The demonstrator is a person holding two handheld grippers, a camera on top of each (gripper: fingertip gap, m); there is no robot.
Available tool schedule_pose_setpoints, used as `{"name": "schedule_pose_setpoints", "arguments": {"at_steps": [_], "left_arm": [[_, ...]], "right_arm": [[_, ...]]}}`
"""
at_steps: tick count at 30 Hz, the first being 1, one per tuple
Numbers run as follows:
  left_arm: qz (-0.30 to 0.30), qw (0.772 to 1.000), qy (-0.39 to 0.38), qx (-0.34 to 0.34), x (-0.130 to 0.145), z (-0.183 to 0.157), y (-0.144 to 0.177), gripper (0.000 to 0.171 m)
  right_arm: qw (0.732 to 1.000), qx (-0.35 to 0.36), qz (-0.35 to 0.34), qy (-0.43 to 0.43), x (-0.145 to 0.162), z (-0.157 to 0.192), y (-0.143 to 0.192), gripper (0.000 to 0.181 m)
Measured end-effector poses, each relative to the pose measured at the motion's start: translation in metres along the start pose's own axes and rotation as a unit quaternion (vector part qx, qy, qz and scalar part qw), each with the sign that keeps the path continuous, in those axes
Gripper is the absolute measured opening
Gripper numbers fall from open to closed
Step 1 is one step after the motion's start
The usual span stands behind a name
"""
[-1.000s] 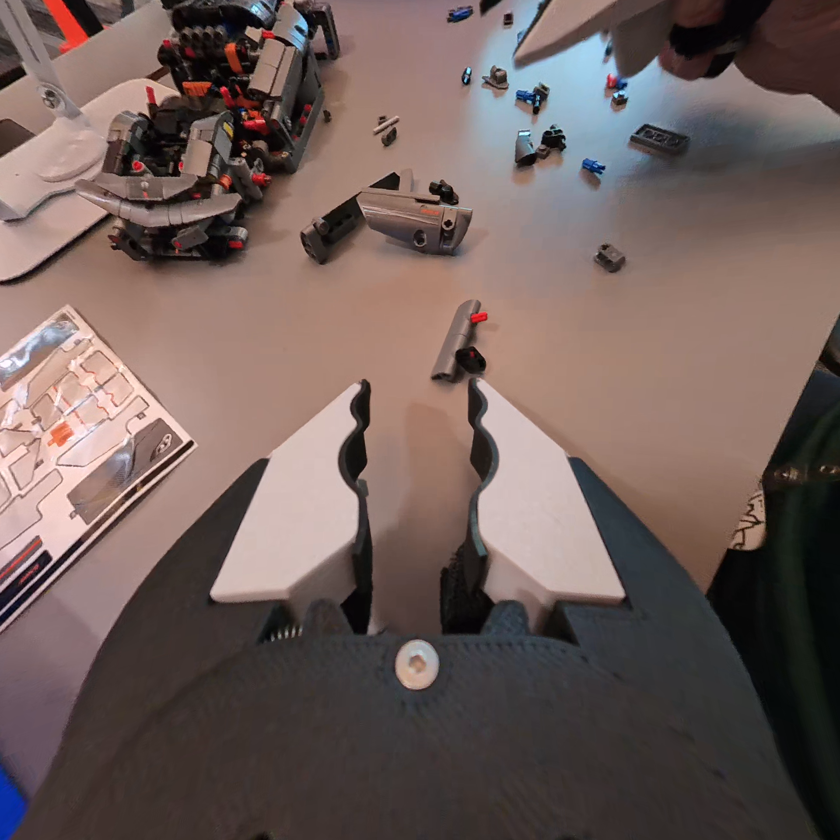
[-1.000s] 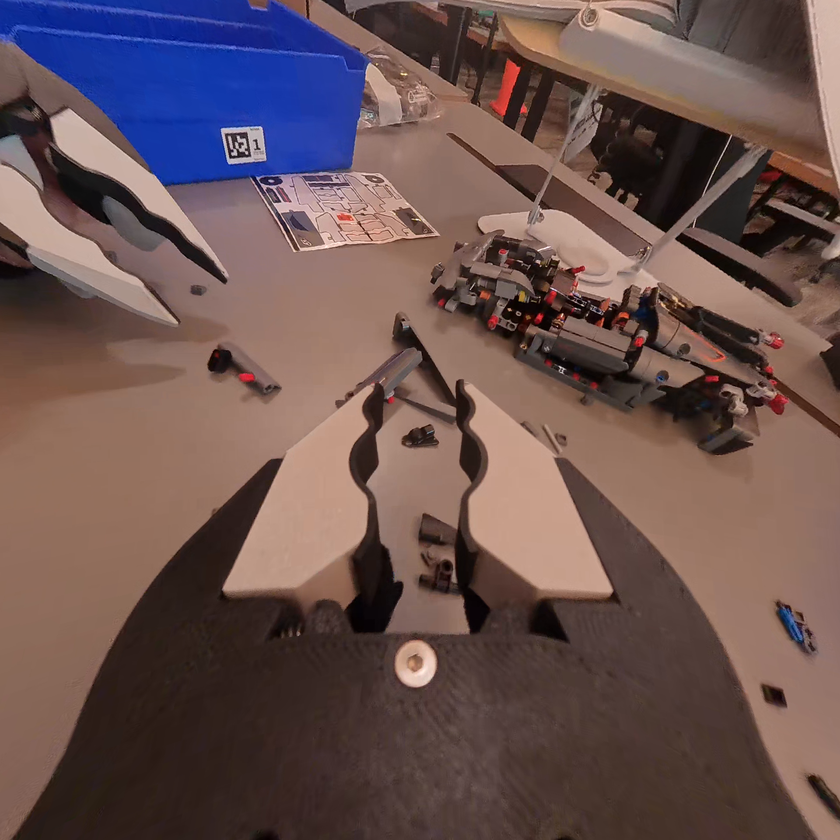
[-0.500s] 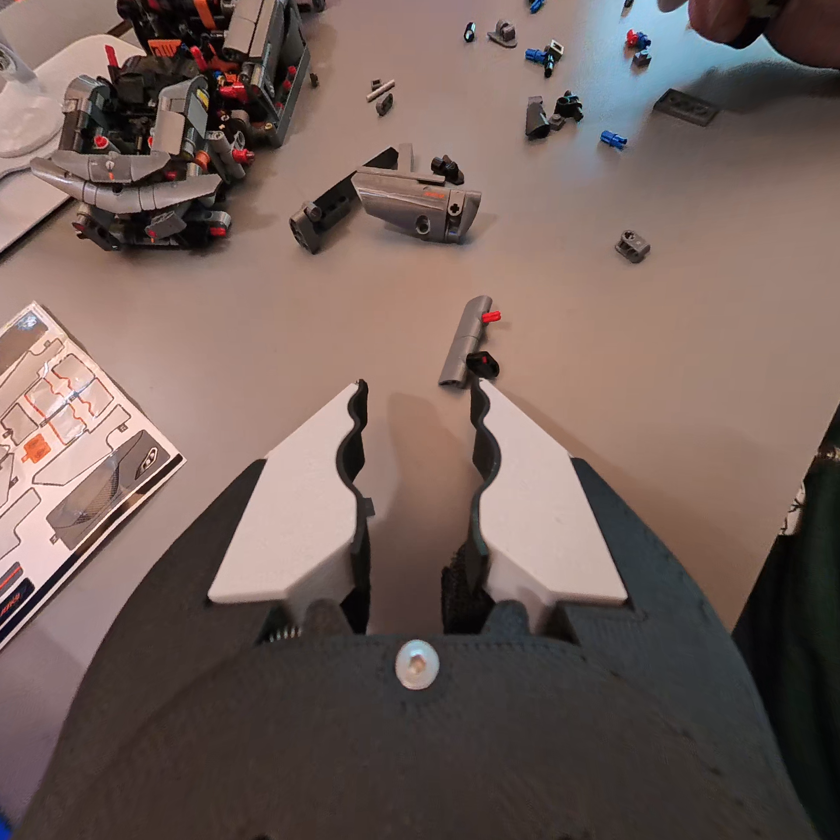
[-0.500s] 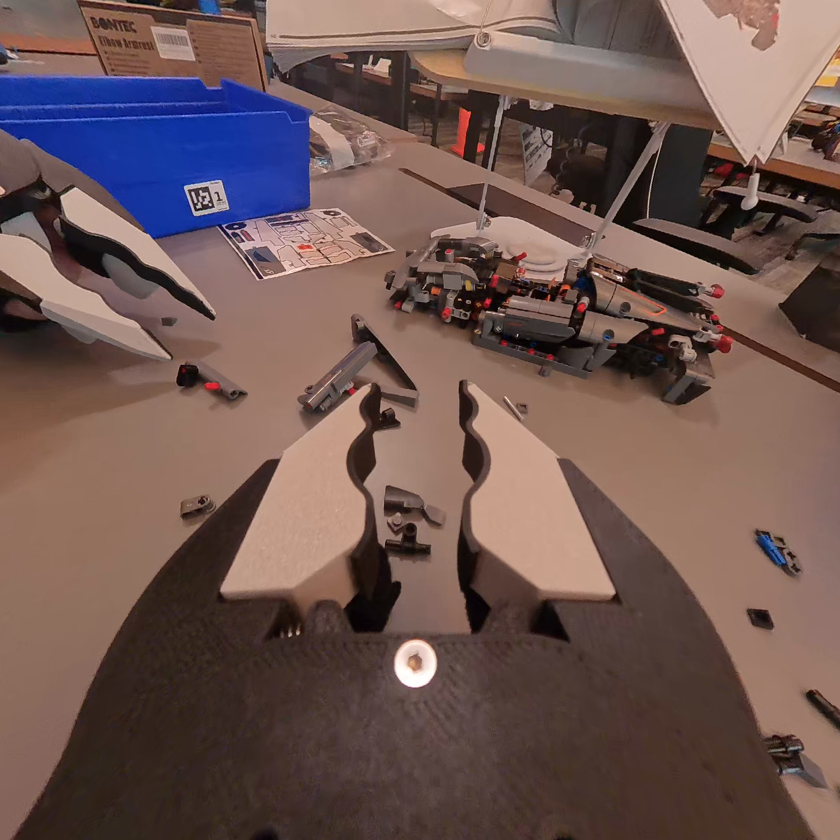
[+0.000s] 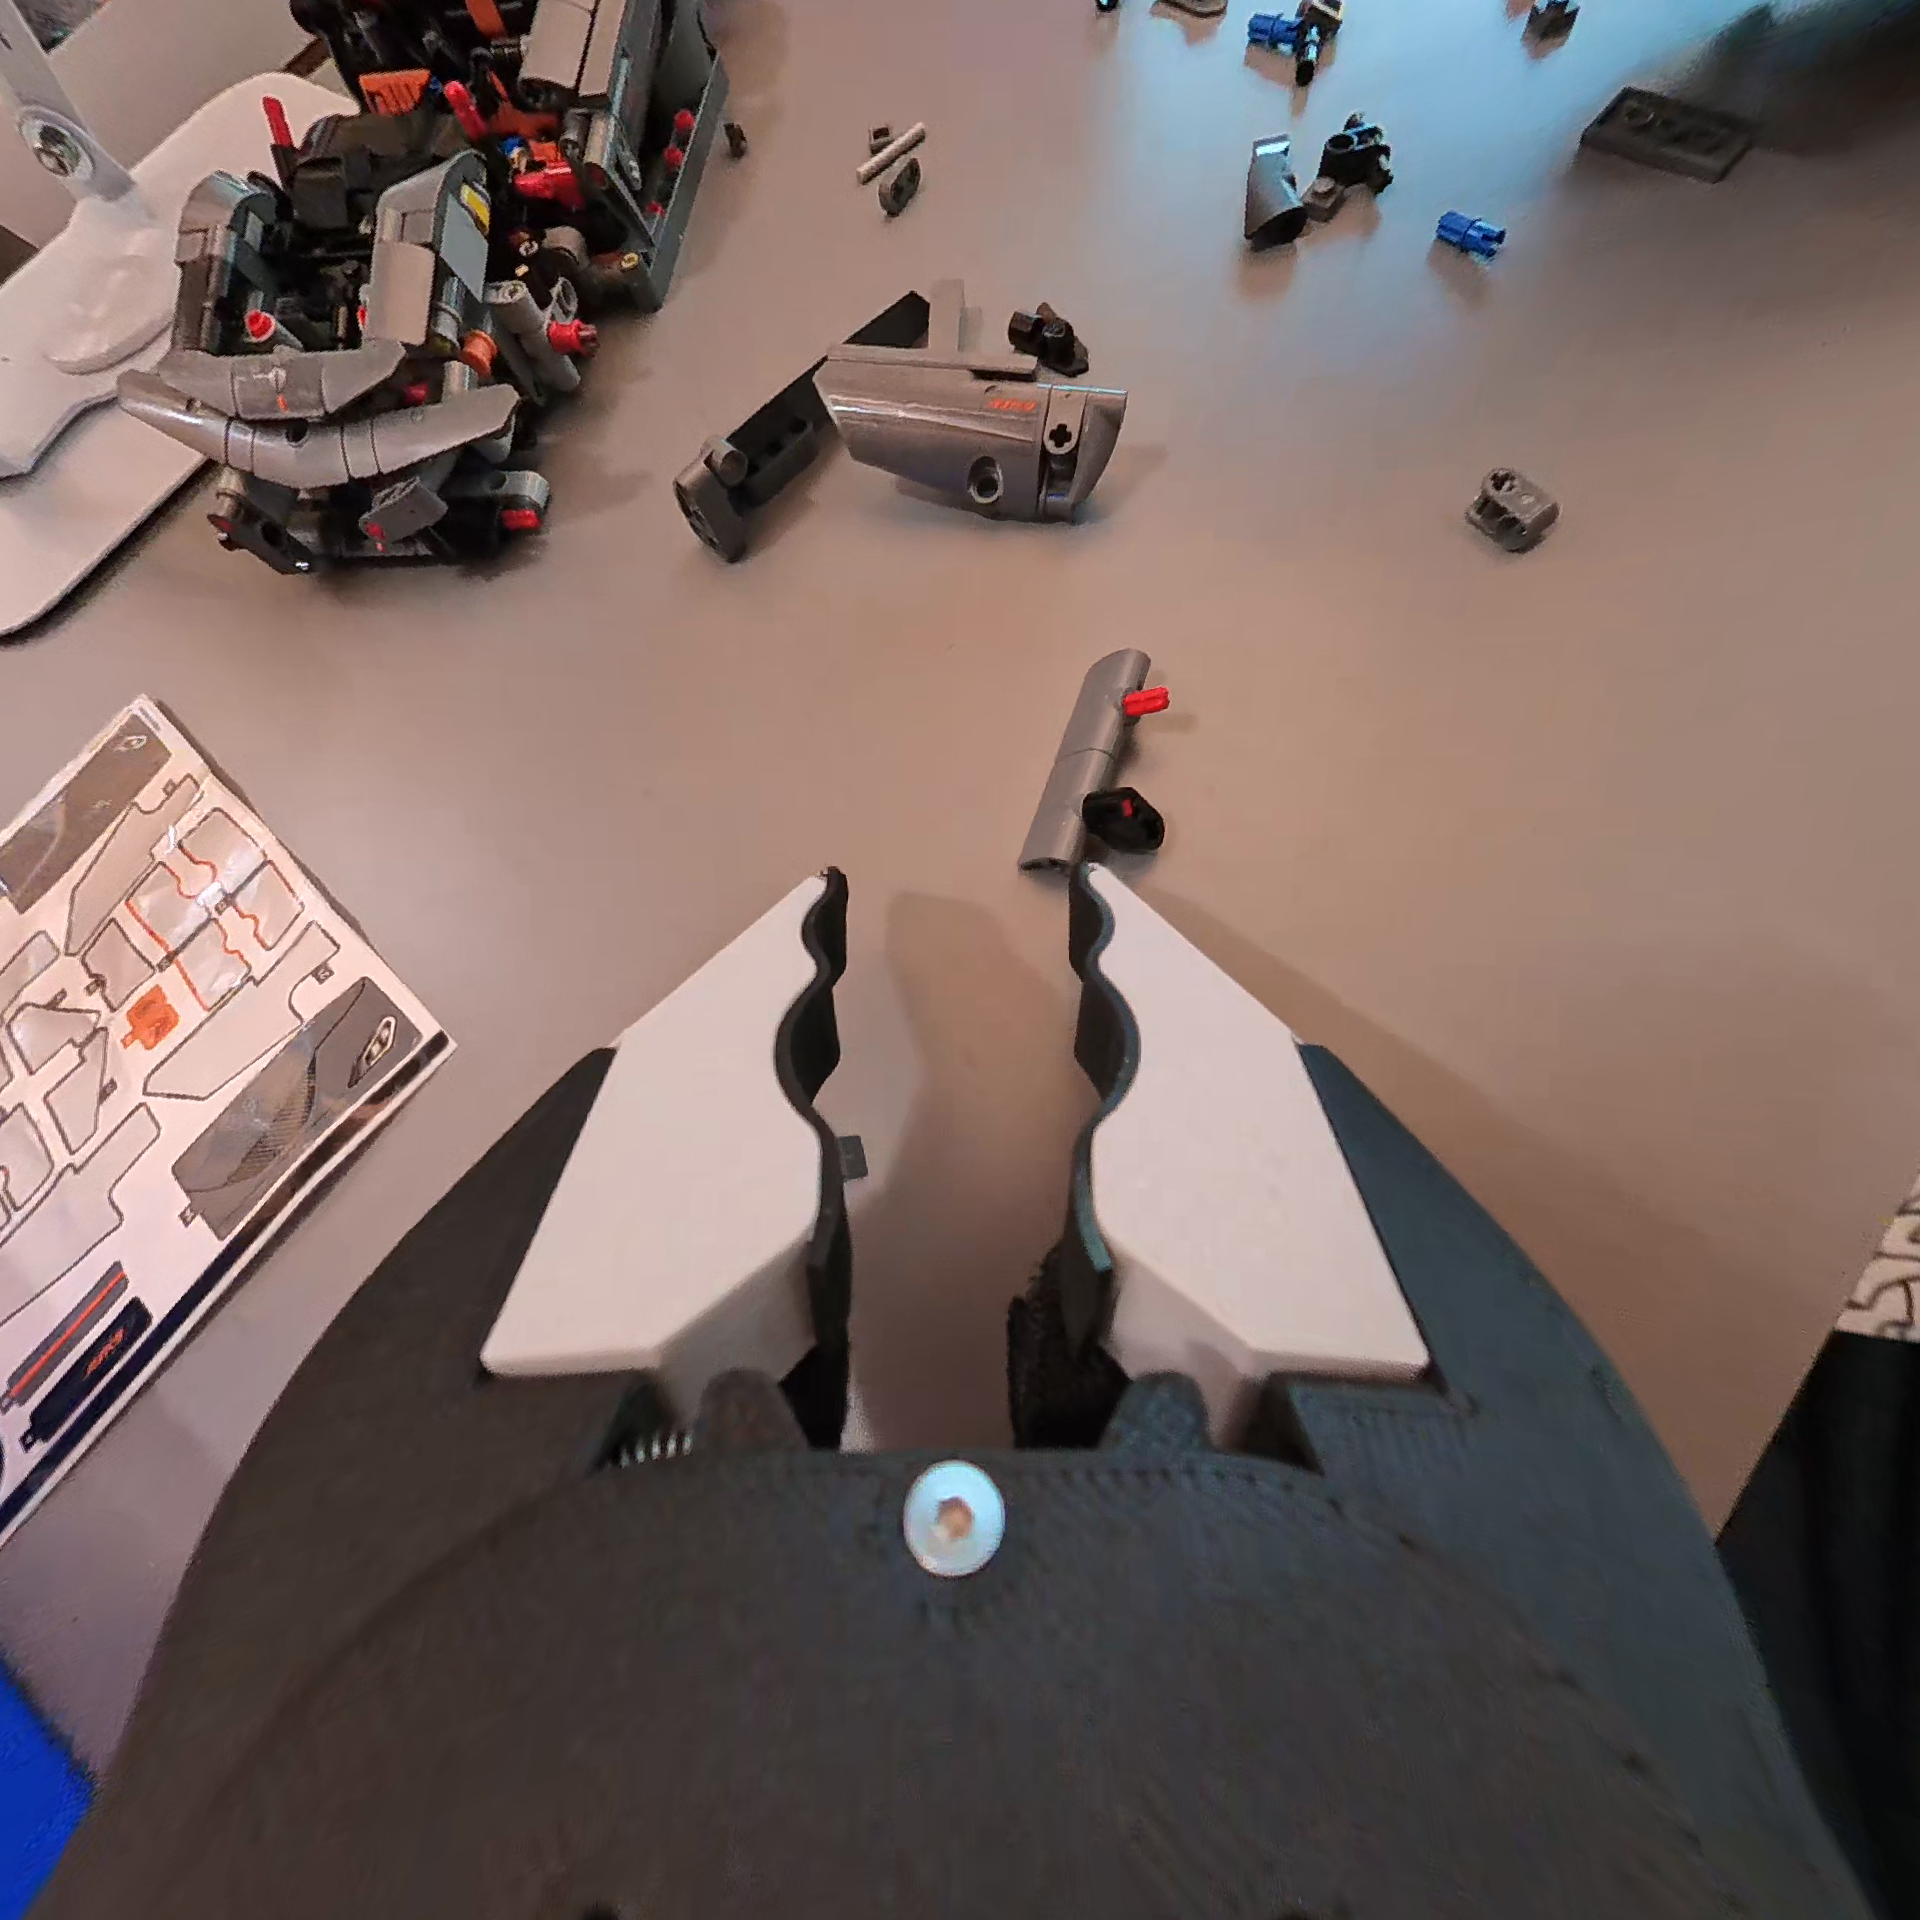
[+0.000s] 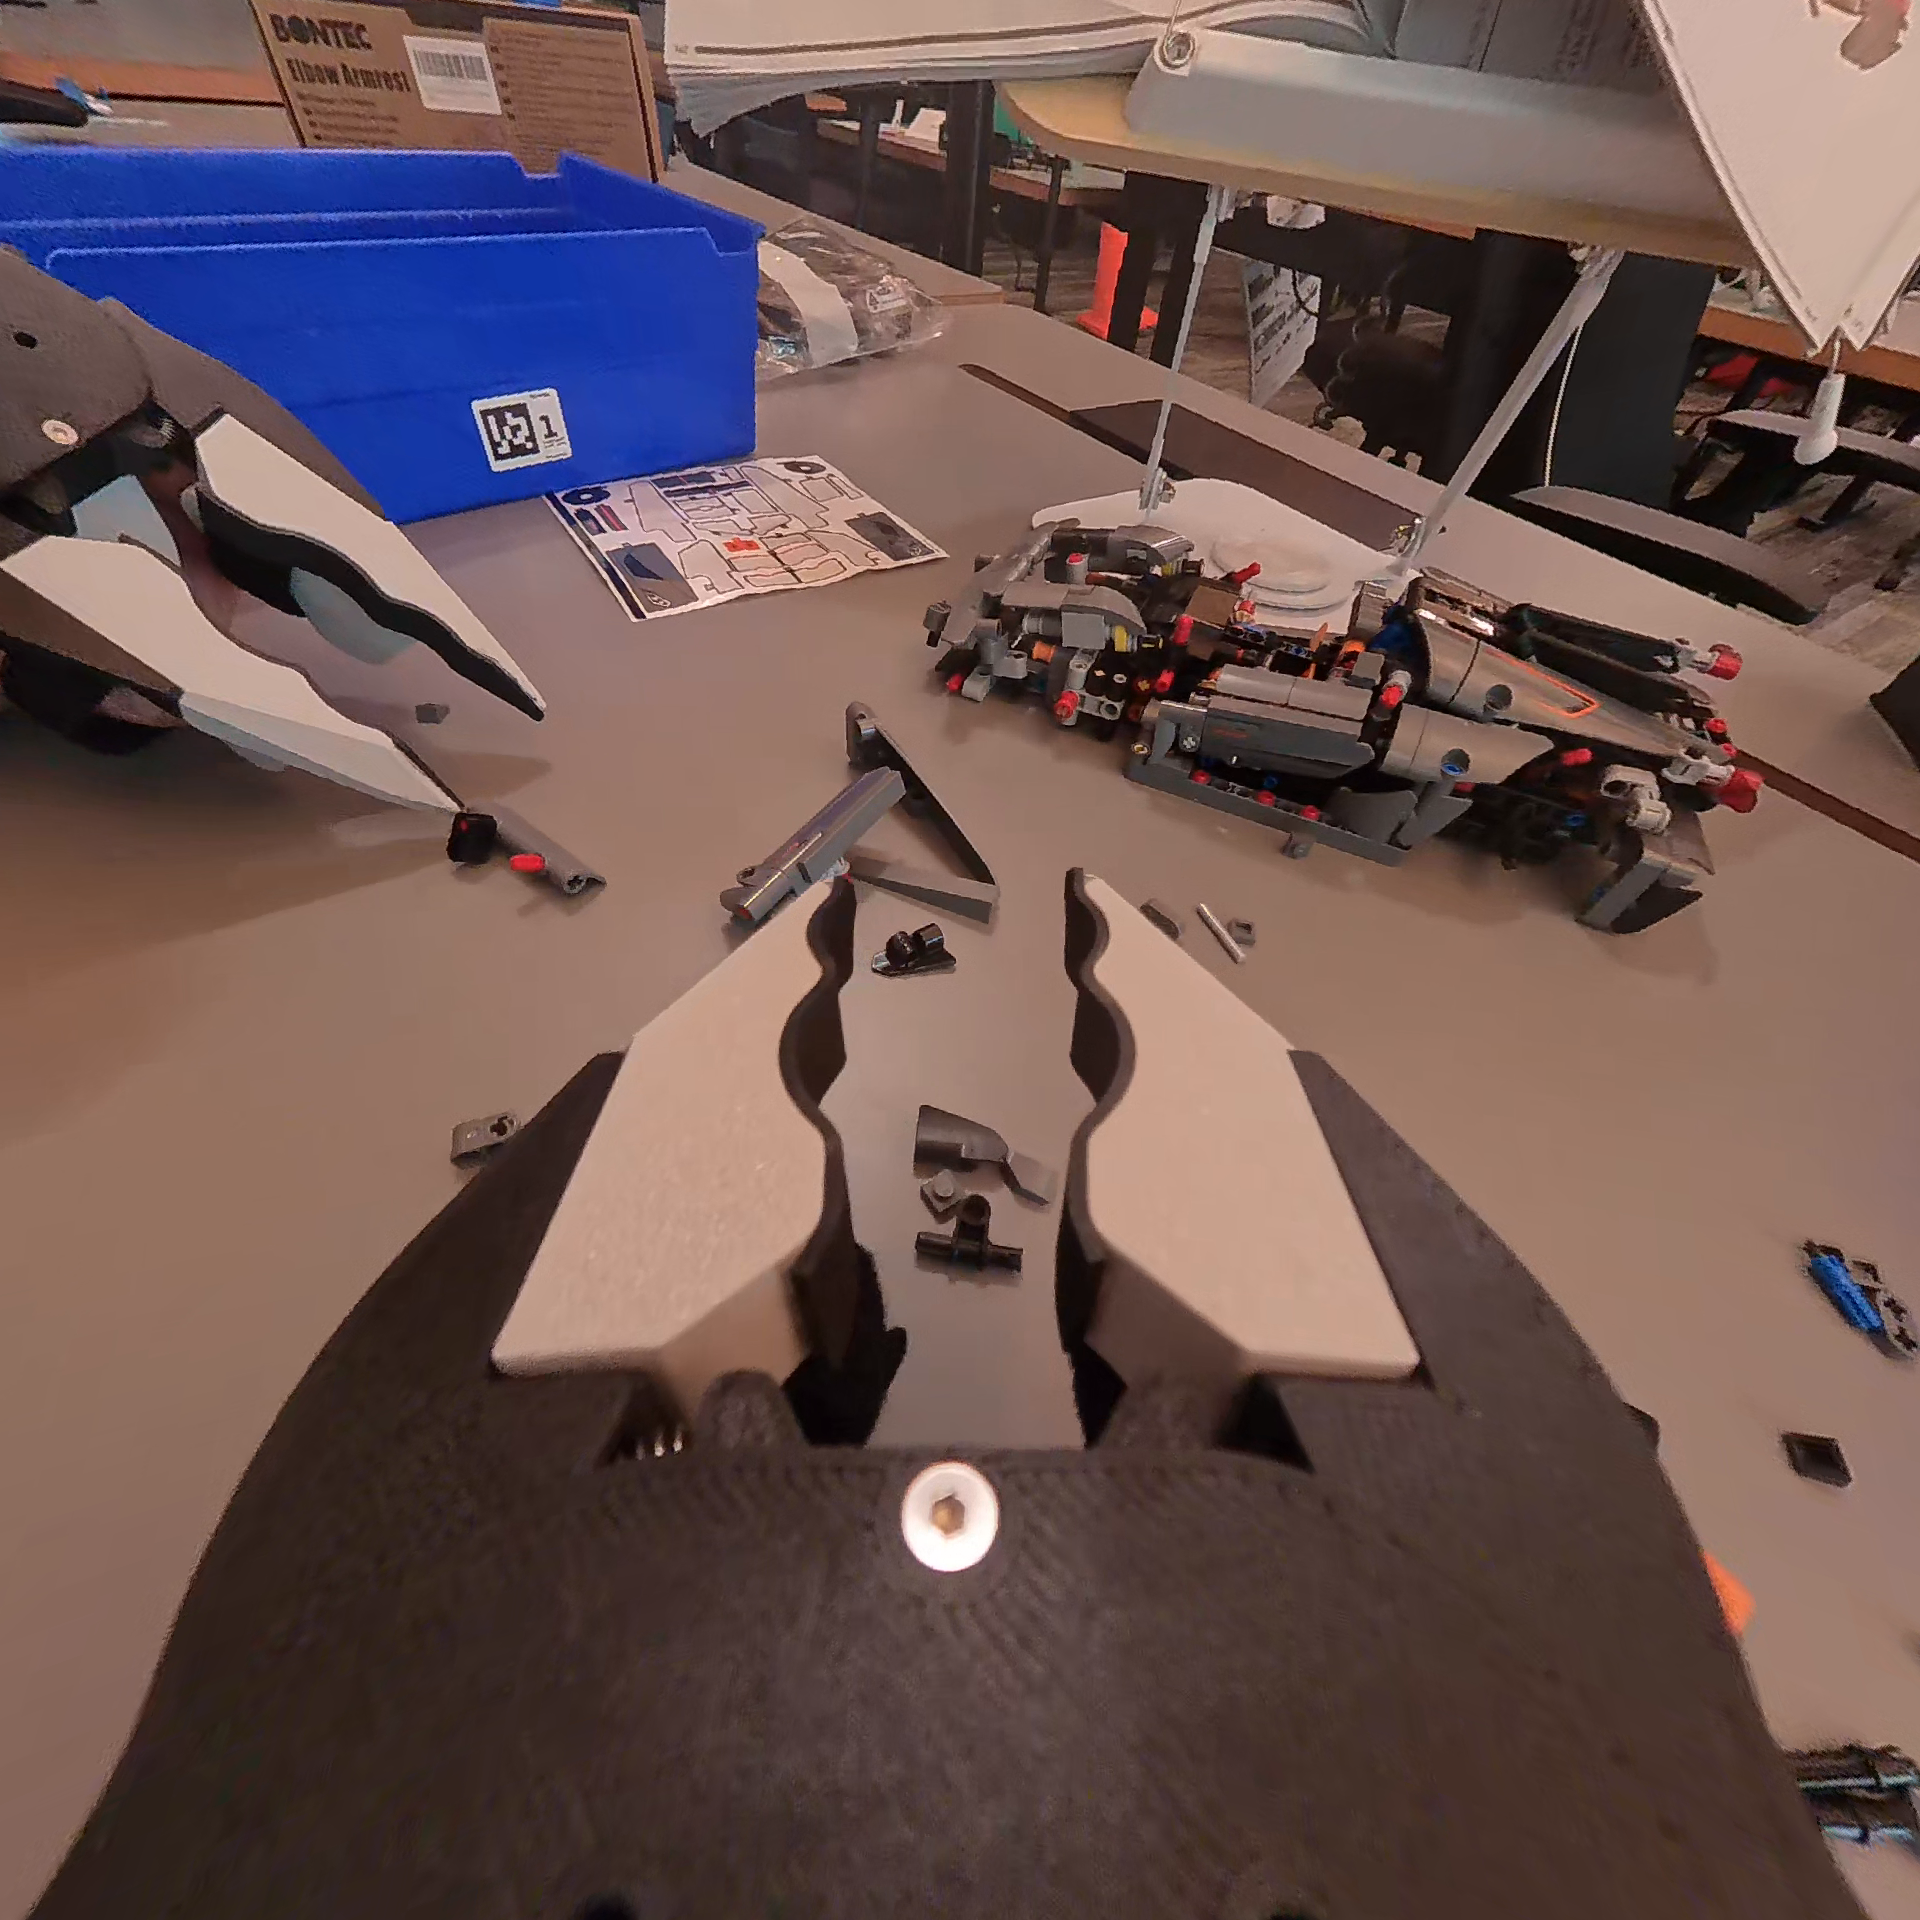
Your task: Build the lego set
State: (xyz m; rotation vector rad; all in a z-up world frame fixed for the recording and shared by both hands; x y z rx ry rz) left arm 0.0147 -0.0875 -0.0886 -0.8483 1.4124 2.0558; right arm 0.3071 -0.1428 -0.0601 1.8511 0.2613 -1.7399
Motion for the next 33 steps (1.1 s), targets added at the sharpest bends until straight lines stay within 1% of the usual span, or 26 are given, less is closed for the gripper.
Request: {"name": "schedule_pose_setpoints", "arguments": {"at_steps": [8,15,25,33], "left_arm": [[0.001,1.0,-0.016,-0.022,-0.0005,-0.0026,0.0002,0.039],[0.015,0.998,-0.041,-0.037,-0.0004,-0.0072,-0.0026,0.038],[-0.002,0.998,-0.046,-0.036,-0.0028,-0.0073,-0.0015,0.038],[-0.014,0.998,-0.047,-0.032,-0.0038,-0.0076,0.0002,0.037]], "right_arm": [[1.0,-0.012,0.0,-0.007,0.001,0.0002,-0.0021,0.04],[1.0,-0.016,0.006,-0.011,0.0014,-0.0005,-0.0045,0.041],[1.0,-0.006,0.01,-0.013,0.0019,-0.0017,-0.0061,0.041],[0.999,0.005,0.025,-0.019,0.0029,-0.0035,-0.0098,0.047]]}}
Point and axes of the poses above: each gripper's, where its closed fingertips meet, y back along the fingers, x out of its underside, z = x × y across the jaws, the point moved 10 cm from there along y, back along the fingers, and after that the axes turned 6 degrees about -y, right-handed, at the moved point
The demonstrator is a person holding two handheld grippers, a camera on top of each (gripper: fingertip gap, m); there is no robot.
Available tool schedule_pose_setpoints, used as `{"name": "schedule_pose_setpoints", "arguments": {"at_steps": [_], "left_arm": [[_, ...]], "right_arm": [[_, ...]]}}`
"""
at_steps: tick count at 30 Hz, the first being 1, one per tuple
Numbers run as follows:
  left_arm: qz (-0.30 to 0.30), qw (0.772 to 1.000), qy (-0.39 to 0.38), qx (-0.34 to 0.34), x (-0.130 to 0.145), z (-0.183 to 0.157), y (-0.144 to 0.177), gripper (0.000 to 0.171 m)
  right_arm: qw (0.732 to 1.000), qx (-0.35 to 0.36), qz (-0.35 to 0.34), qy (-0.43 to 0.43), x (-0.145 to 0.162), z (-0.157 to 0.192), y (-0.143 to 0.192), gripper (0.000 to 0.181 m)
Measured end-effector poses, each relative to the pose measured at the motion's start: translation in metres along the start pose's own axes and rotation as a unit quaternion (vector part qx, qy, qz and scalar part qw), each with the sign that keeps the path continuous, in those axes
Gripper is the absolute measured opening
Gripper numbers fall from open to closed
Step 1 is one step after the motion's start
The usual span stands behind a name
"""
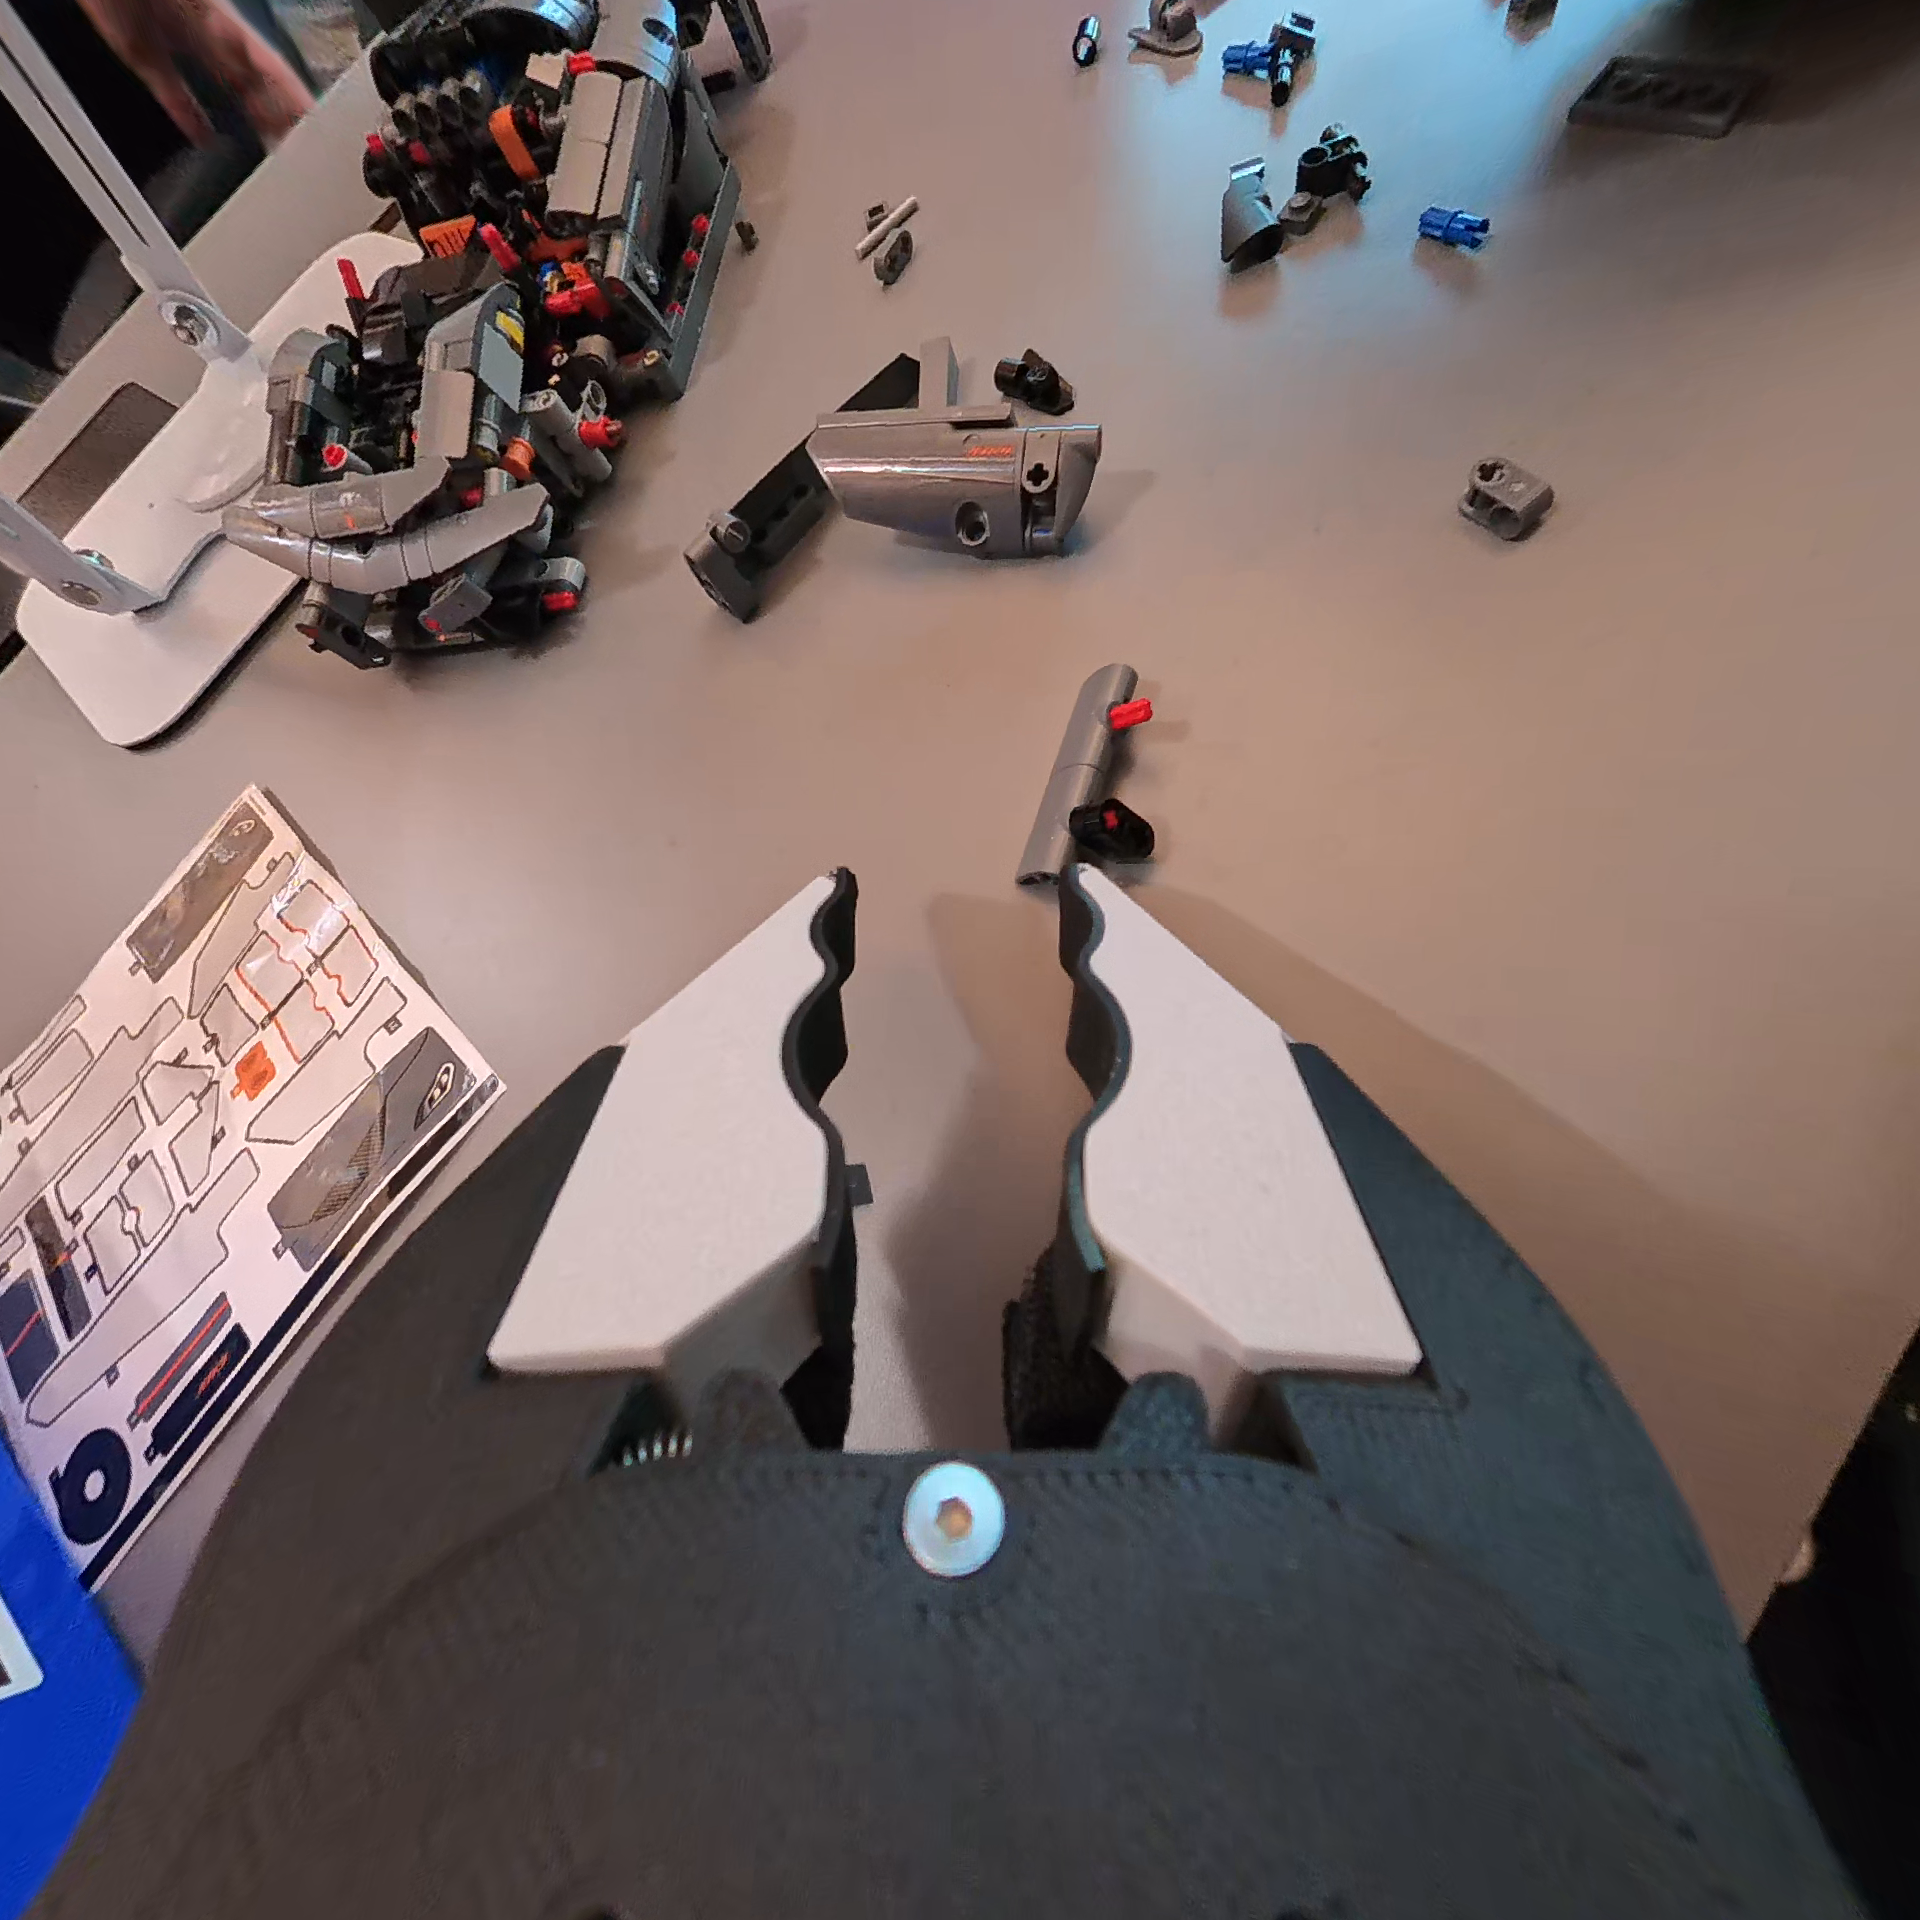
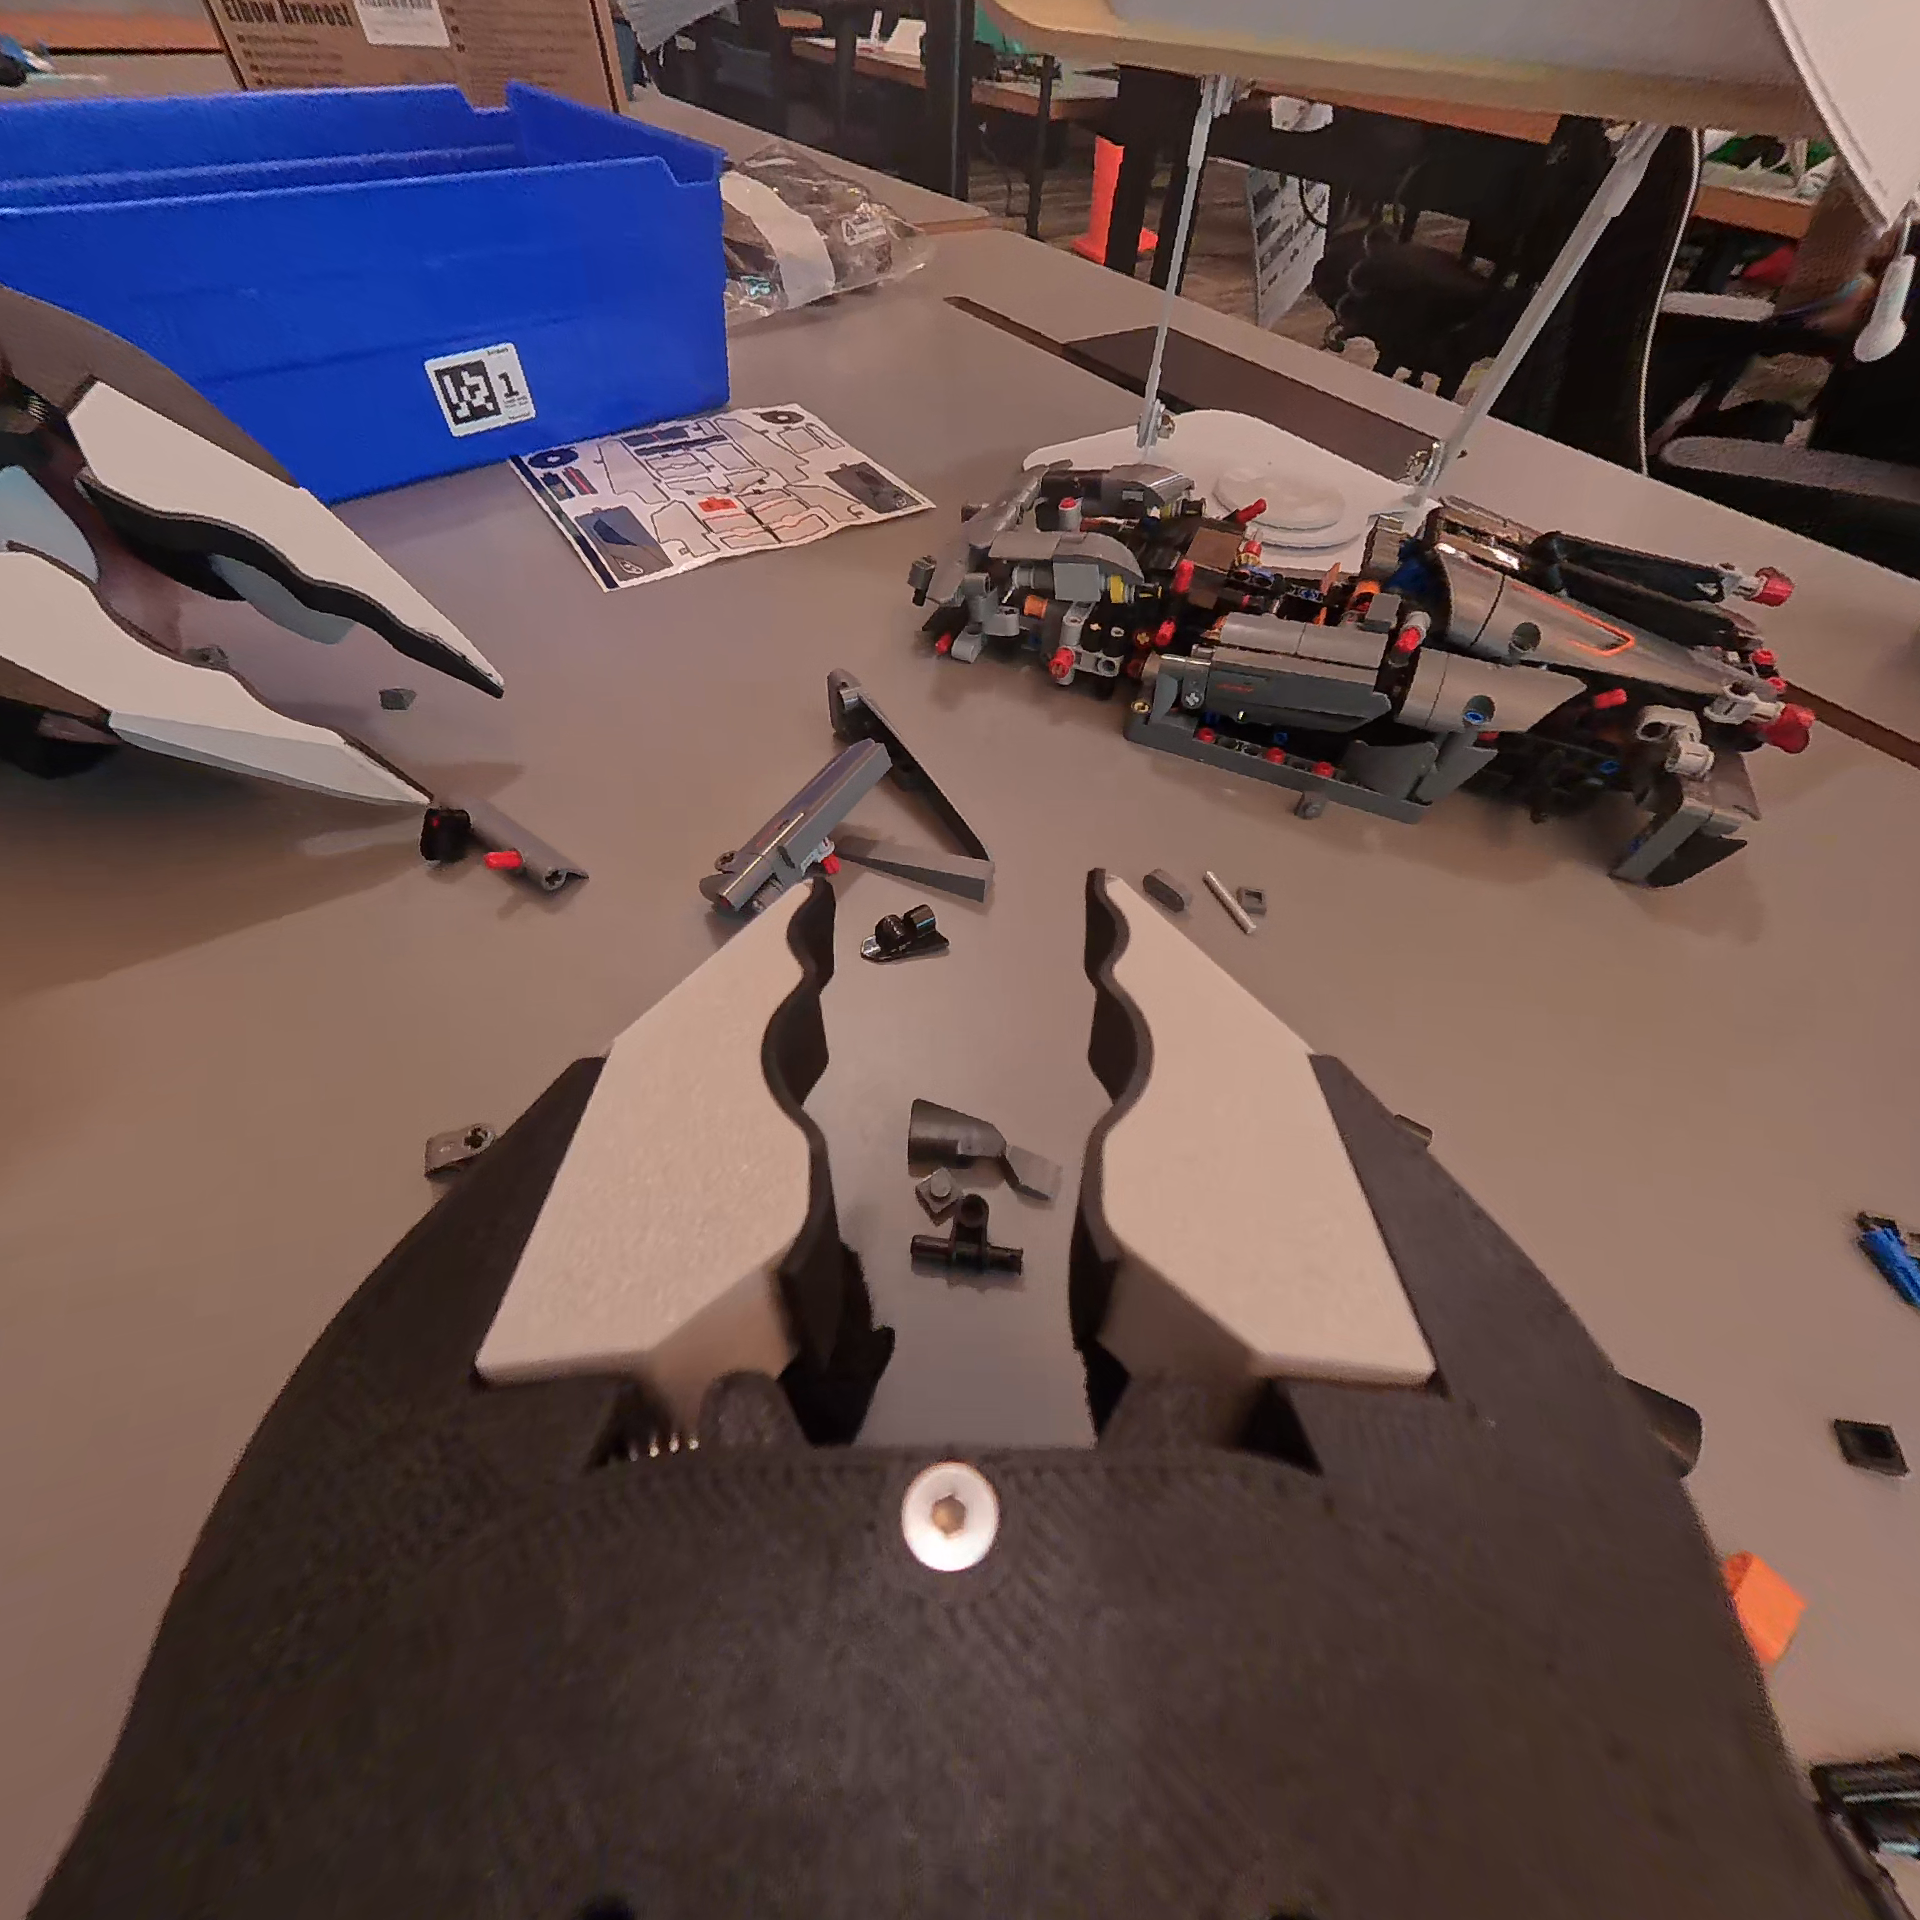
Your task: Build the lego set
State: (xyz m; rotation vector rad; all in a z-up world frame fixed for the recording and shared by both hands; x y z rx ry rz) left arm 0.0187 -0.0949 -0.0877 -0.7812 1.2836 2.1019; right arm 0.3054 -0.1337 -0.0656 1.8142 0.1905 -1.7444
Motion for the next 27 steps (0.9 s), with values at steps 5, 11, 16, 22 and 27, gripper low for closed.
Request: {"name": "schedule_pose_setpoints", "arguments": {"at_steps": [5,11,16,22,27], "left_arm": [[-0.004,1.0,0.001,0.004,0.0,0.0,0.001,0.037],[-0.005,1.0,0.005,0.006,0.0,0.001,0.0,0.036],[-0.006,1.0,0.007,0.007,0.0,0.001,0.001,0.036],[-0.006,1.0,-0.003,0.007,-0.001,-0.001,0.001,0.035],[-0.02,1.0,0.007,0.017,-0.001,0.001,0.003,0.035]], "right_arm": [[1.0,0.012,0.011,0.004,0.001,0.0,-0.003,0.05],[0.999,0.025,0.024,0.003,0.001,-0.002,-0.006,0.053],[0.998,0.046,0.028,0.012,0.002,-0.002,-0.008,0.055],[0.997,0.062,0.044,0.013,0.003,-0.003,-0.011,0.061],[0.996,0.075,0.053,0.019,0.004,-0.004,-0.013,0.062]]}}
Point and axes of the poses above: each gripper's, where its closed fingertips meet, y back along the fingers, x out of its underside, z = x × y across the jaws, the point moved 10 cm from there along y, back along the fingers, and after that the axes turned 6 degrees about -y, right-handed, at the moved point
